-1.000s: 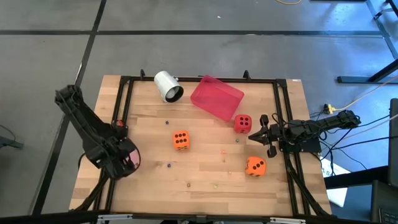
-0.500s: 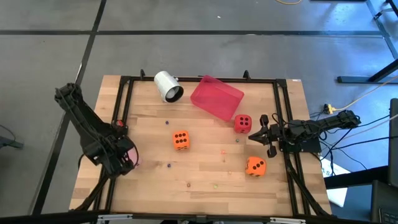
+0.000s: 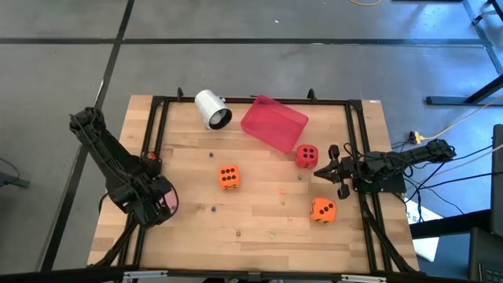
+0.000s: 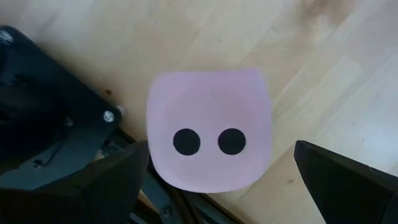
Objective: Pick & Place Dice
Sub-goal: Put the big pink die into the red bin
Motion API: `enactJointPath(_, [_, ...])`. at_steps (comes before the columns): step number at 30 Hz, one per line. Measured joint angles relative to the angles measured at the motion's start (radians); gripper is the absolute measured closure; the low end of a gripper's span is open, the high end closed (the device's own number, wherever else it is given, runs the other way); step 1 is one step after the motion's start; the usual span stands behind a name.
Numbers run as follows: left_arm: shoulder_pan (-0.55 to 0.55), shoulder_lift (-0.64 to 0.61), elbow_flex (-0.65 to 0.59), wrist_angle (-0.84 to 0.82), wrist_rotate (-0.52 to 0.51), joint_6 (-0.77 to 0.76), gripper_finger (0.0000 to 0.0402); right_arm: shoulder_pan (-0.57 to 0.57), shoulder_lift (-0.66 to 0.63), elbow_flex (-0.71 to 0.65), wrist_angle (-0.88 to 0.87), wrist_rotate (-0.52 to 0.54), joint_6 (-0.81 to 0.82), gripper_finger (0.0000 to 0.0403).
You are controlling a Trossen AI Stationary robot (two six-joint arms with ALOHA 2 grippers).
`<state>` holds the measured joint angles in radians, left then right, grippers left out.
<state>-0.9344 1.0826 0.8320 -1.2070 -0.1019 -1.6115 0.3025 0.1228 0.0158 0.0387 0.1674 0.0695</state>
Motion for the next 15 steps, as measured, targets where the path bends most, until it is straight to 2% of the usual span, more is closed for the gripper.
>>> enactJointPath(5, [0.0, -0.015, -0.06, 0.052, 0.014, 0.006, 0.0002, 0.0, 0.0, 0.0, 0.0, 0.0, 0.0, 0.0378])
enactJointPath(15, [0.0, -0.02, -0.062, 0.051, 0.016, 0.0, 0.0002, 0.0, 0.0, 0.0, 0.0, 0.0, 0.0, 0.0378])
